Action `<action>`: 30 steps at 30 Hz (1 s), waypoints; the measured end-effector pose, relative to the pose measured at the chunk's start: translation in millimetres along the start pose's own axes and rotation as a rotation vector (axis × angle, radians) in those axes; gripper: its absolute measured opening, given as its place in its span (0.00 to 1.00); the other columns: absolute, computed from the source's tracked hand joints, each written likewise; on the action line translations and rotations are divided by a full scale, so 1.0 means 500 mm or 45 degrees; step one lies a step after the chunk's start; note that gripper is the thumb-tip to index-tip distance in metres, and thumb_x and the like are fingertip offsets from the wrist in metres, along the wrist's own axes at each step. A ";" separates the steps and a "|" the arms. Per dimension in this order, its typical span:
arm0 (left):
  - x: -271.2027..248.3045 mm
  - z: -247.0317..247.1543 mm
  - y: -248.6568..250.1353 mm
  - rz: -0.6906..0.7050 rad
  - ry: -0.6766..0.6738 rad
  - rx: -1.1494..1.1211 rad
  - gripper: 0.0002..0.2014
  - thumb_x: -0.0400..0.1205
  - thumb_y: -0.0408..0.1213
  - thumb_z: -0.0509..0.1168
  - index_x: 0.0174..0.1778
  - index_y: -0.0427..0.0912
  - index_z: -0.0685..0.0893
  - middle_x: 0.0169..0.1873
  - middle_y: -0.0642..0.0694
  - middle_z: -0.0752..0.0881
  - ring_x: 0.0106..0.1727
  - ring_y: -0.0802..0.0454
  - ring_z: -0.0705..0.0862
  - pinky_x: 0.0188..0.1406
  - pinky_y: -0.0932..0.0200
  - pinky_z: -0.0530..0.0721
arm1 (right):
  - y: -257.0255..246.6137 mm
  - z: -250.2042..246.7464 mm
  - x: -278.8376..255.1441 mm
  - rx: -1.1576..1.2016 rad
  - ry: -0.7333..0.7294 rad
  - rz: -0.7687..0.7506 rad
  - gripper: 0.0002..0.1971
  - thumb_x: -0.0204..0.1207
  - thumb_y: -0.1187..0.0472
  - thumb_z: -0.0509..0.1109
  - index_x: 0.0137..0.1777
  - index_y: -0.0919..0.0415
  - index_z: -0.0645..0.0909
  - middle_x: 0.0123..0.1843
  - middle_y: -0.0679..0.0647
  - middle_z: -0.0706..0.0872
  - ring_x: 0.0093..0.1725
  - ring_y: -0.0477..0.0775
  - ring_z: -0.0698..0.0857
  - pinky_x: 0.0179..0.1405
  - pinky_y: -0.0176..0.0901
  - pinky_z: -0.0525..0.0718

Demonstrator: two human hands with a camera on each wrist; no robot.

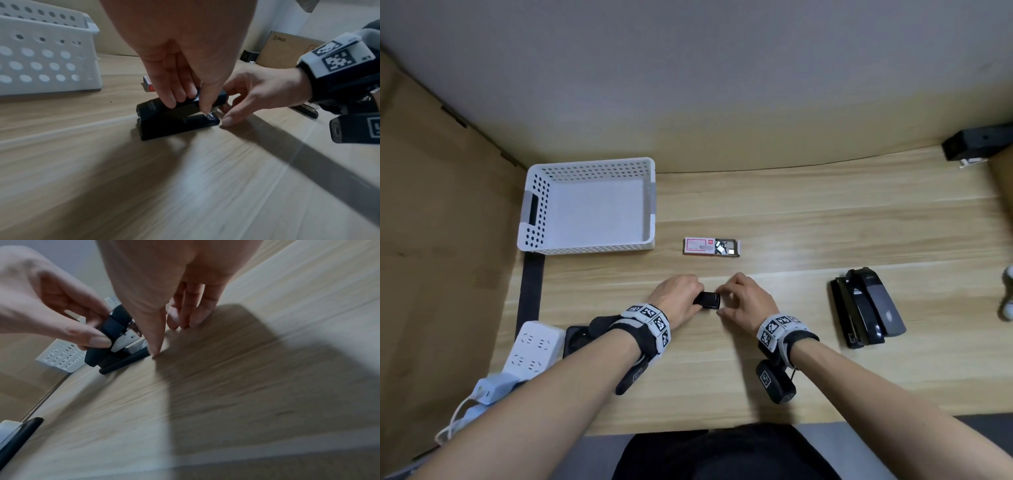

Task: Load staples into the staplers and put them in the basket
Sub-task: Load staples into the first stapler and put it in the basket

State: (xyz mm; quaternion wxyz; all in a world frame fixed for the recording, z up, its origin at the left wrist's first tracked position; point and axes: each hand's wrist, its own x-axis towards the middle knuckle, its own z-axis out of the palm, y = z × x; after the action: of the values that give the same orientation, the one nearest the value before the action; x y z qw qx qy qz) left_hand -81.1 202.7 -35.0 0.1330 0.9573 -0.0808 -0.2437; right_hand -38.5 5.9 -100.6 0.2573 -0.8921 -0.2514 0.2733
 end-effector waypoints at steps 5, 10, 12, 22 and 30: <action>-0.007 -0.001 -0.008 0.004 0.011 0.053 0.11 0.81 0.49 0.67 0.55 0.48 0.83 0.51 0.50 0.79 0.58 0.48 0.78 0.42 0.53 0.76 | -0.004 0.001 -0.003 0.050 0.004 -0.022 0.24 0.64 0.35 0.76 0.59 0.42 0.81 0.53 0.38 0.75 0.51 0.41 0.77 0.44 0.42 0.81; -0.031 0.010 -0.059 -0.115 0.001 -0.007 0.16 0.78 0.45 0.70 0.62 0.52 0.83 0.57 0.53 0.75 0.65 0.52 0.73 0.44 0.52 0.80 | -0.017 -0.007 -0.004 0.188 0.039 -0.035 0.20 0.72 0.32 0.64 0.56 0.42 0.83 0.50 0.37 0.75 0.49 0.38 0.77 0.47 0.43 0.81; -0.036 0.015 -0.070 -0.126 -0.017 -0.035 0.16 0.79 0.44 0.70 0.63 0.52 0.83 0.57 0.54 0.77 0.65 0.52 0.73 0.44 0.52 0.80 | -0.020 -0.008 -0.001 0.210 0.037 -0.045 0.19 0.75 0.33 0.60 0.54 0.42 0.84 0.49 0.37 0.76 0.51 0.38 0.77 0.49 0.44 0.81; -0.030 0.030 -0.068 -0.168 -0.020 -0.079 0.13 0.79 0.41 0.69 0.60 0.51 0.83 0.58 0.53 0.77 0.65 0.51 0.73 0.43 0.52 0.77 | -0.021 -0.008 0.030 0.323 -0.038 0.029 0.11 0.74 0.46 0.71 0.52 0.48 0.86 0.48 0.41 0.79 0.46 0.43 0.81 0.54 0.49 0.82; -0.034 0.007 -0.071 -0.138 -0.028 -0.071 0.16 0.77 0.32 0.68 0.59 0.52 0.84 0.55 0.53 0.78 0.63 0.50 0.74 0.41 0.56 0.75 | -0.037 -0.038 0.031 0.353 -0.187 0.073 0.18 0.68 0.36 0.68 0.50 0.46 0.86 0.48 0.43 0.83 0.48 0.41 0.83 0.54 0.45 0.81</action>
State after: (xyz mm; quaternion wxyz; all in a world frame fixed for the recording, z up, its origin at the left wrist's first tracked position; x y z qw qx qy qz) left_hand -94.2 239.6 -40.7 0.1455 0.9534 -0.0234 -0.2634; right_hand -21.4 22.4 -81.5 0.3512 -0.8325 -0.2039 0.3769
